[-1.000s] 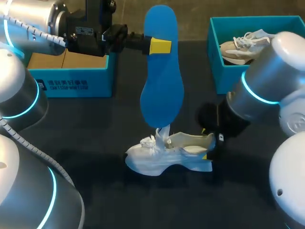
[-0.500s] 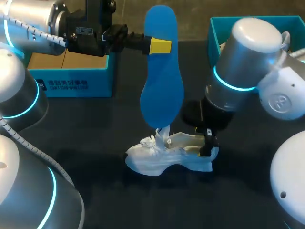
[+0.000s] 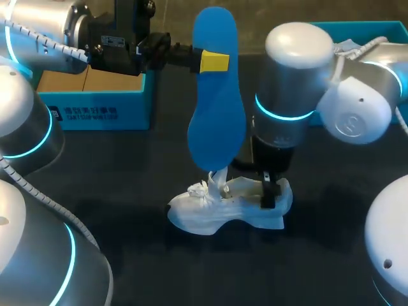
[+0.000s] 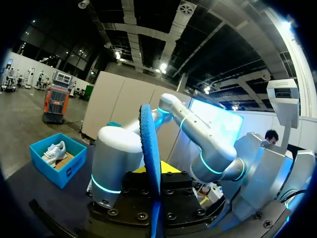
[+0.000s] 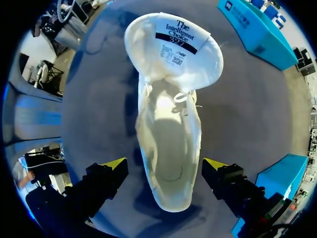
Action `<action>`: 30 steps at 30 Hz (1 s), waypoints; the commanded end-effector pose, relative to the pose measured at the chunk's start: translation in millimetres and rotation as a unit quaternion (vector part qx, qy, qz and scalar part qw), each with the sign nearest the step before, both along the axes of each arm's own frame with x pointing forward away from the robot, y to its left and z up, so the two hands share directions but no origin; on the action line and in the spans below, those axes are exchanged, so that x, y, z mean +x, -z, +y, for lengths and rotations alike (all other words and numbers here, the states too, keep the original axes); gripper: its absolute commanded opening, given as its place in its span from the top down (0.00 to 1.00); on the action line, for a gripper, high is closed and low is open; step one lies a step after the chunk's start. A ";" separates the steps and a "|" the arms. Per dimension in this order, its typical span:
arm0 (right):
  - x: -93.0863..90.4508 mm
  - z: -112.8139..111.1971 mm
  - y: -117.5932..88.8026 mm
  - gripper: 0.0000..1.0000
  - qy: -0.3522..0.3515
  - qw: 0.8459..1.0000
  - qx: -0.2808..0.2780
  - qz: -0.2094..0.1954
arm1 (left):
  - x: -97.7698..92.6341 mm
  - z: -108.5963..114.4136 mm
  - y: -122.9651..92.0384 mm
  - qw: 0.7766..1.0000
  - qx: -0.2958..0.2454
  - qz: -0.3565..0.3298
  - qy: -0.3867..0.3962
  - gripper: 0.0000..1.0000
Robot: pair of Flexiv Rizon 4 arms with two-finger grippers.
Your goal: Take the shoe out of the shoebox, open the shoe tongue, remove and reinsert the insole, then place the shoe into the shoebox
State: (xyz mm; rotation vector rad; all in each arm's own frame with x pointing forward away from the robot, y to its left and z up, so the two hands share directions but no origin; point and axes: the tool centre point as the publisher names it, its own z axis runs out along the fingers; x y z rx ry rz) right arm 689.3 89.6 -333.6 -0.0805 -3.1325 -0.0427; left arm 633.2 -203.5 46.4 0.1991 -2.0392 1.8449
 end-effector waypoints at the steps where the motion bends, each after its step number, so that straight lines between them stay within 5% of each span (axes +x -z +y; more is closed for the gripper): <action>1: 7.3 1.9 -3.4 0.00 0.000 1.000 -0.015 -0.003 | 0.0 -0.3 1.1 1.000 -0.001 0.000 0.000 1.00; 11: 32.4 17.5 -4.6 0.00 -0.018 1.000 -0.016 -0.010 | 0.0 -0.3 1.1 1.000 -0.001 0.000 0.000 1.00; 30: 49.1 33.3 41.2 0.00 -0.013 1.000 -0.019 -0.004 | 0.0 -0.3 1.1 1.000 -0.001 0.000 0.000 1.00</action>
